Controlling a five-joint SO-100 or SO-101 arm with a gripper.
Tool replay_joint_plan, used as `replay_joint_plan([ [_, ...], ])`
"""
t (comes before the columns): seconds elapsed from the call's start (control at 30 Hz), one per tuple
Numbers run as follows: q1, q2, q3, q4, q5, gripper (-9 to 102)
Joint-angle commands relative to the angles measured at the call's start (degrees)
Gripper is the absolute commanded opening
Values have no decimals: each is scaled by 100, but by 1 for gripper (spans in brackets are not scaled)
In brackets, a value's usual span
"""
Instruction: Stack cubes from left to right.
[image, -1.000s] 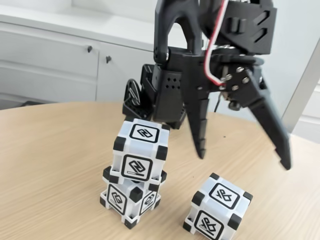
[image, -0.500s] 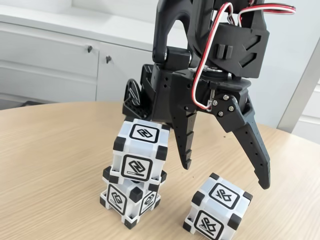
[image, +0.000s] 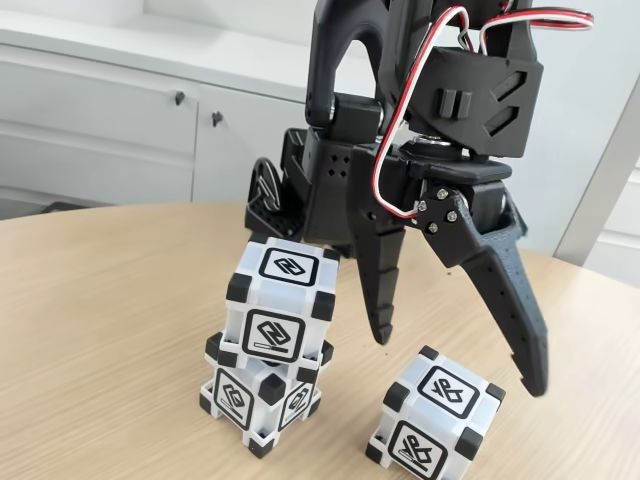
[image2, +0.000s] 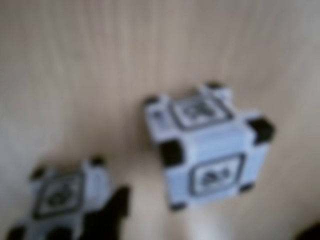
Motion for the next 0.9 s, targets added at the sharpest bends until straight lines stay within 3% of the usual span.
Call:
replay_joint_plan([
  [0.0, -18, -9, -211, -299, 141, 42],
  [0.87, -26, -1318, -879, -387, -185, 41],
])
